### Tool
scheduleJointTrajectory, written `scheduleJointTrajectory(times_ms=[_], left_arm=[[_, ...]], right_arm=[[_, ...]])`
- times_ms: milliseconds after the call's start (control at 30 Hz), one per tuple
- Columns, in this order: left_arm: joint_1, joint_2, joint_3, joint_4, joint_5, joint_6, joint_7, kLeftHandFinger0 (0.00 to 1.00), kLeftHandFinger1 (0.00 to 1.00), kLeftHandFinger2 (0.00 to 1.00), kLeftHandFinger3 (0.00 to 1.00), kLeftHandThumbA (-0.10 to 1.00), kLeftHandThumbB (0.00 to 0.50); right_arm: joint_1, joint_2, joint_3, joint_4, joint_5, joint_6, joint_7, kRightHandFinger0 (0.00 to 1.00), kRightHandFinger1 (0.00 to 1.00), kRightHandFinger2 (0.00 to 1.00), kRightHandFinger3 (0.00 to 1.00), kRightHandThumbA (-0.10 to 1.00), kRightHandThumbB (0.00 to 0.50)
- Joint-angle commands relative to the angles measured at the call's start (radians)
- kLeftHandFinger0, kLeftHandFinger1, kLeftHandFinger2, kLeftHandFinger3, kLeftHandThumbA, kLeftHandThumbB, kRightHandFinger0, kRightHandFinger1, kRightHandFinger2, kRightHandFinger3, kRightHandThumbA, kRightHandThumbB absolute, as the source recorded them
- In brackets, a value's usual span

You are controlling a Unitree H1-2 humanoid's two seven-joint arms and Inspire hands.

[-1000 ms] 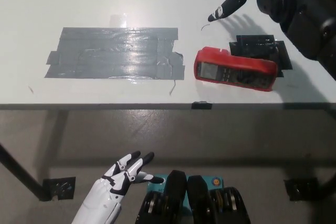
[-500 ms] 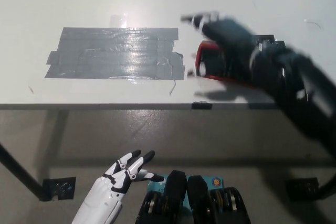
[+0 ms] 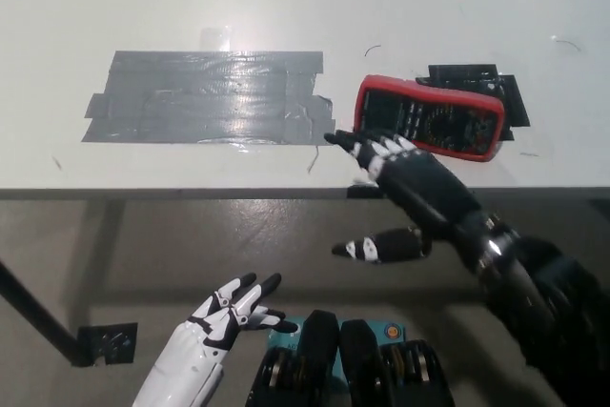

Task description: The robot first picks the multimeter with right hand and then unfolds the black stand on the back of it using left hand

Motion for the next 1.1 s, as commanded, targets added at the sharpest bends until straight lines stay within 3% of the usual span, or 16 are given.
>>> scheduleJointTrajectory(times_ms=[0, 367, 633, 933, 1033, 1067], left_arm=[[-0.008, -0.020, 0.027, -0.041, 0.022, -0.026, 0.027, 1.00, 0.69, 0.60, 1.00, 0.93, 0.206], [-0.006, -0.020, 0.035, -0.051, 0.013, -0.014, 0.004, 1.00, 0.71, 0.58, 1.00, 0.91, 0.195], [-0.008, -0.027, 0.029, -0.044, 0.037, -0.030, 0.019, 1.00, 0.70, 0.55, 1.00, 0.94, 0.189], [-0.024, -0.032, 0.042, -0.019, -0.025, 0.001, 0.009, 1.00, 0.66, 0.59, 1.00, 0.91, 0.225], [-0.063, -0.028, 0.061, 0.018, -0.048, -0.011, 0.023, 1.00, 0.63, 0.62, 1.00, 0.88, 0.202], [-0.076, -0.028, 0.073, 0.034, -0.072, -0.009, 0.031, 1.00, 0.68, 0.64, 1.00, 0.87, 0.182]], right_arm=[[0.048, 0.016, -0.188, -0.313, -0.260, -0.017, -0.260, 1.00, 1.00, 1.00, 1.00, 1.00, 0.341], [-0.054, -0.003, -0.316, -0.103, -0.196, -0.034, -0.242, 1.00, 1.00, 1.00, 1.00, 1.00, 0.326], [-0.130, -0.011, -0.341, 0.151, -0.158, -0.041, -0.251, 1.00, 1.00, 1.00, 1.00, 1.00, 0.360], [0.198, 0.062, -0.337, -0.291, -0.136, -0.089, -0.269, 1.00, 1.00, 1.00, 1.00, 1.00, 0.372], [0.311, 0.090, -0.340, -0.416, -0.112, -0.126, -0.294, 1.00, 1.00, 1.00, 1.00, 1.00, 0.357], [0.361, 0.103, -0.333, -0.454, -0.116, -0.153, -0.315, 1.00, 1.00, 1.00, 1.00, 1.00, 0.360]])
